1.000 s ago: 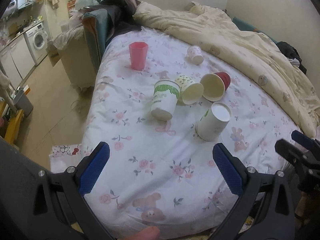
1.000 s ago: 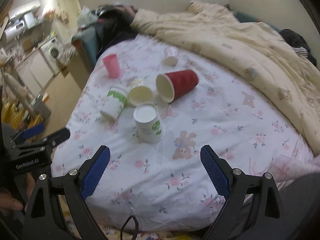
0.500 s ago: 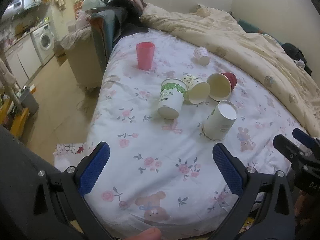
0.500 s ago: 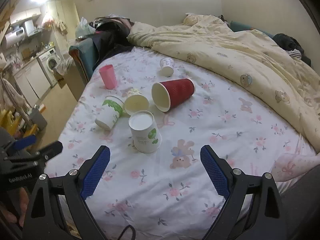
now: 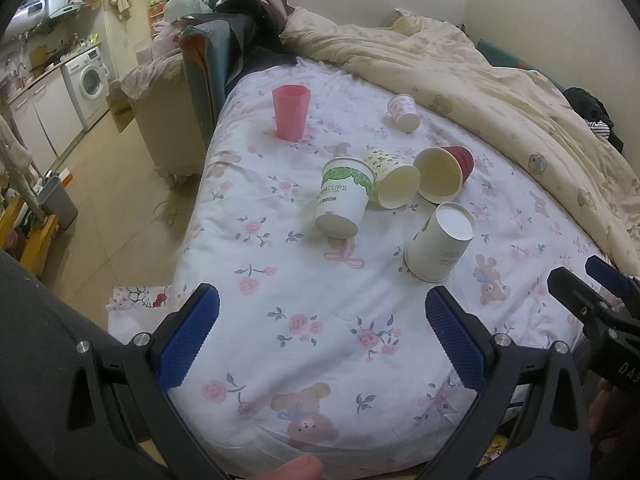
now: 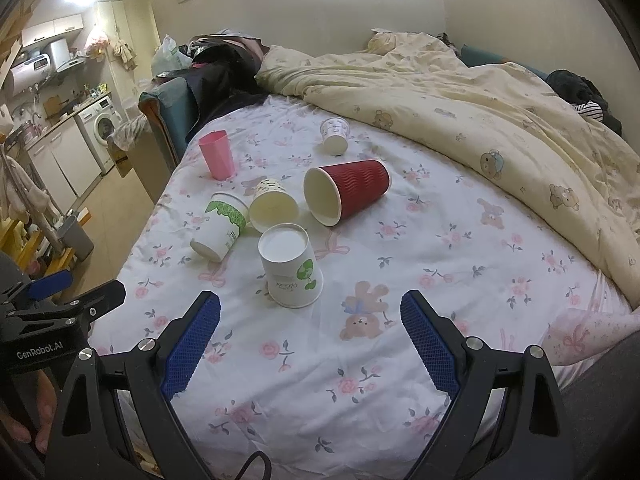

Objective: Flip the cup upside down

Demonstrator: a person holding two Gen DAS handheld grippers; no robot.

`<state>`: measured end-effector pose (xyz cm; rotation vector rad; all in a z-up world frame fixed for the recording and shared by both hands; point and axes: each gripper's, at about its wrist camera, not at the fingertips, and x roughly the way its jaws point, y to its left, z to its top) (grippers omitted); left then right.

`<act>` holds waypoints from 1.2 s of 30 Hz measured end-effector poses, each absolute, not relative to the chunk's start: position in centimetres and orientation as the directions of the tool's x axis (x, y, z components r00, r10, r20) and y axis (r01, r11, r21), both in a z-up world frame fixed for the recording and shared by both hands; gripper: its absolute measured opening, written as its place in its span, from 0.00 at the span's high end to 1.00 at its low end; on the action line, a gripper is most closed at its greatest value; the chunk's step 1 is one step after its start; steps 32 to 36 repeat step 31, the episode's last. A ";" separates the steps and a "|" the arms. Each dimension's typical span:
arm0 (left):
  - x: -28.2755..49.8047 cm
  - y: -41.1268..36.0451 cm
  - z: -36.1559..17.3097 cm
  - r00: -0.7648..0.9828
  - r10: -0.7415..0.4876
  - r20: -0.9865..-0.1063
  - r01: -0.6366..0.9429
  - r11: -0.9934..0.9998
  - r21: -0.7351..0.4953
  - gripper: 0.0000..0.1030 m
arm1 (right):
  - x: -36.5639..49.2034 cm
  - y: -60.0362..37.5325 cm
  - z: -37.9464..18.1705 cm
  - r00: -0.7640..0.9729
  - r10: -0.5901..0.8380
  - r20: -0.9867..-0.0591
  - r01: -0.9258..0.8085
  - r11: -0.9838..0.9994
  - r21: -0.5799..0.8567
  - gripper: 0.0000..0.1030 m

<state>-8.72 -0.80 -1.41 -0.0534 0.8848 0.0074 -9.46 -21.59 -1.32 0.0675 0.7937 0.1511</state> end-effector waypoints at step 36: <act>-8.3 -1.3 -1.4 0.627 -0.009 -0.779 -0.025 0.999 -0.032 0.01 | -9.2 -21.7 -2.0 0.649 0.179 -0.740 -0.102 0.984 0.149 0.09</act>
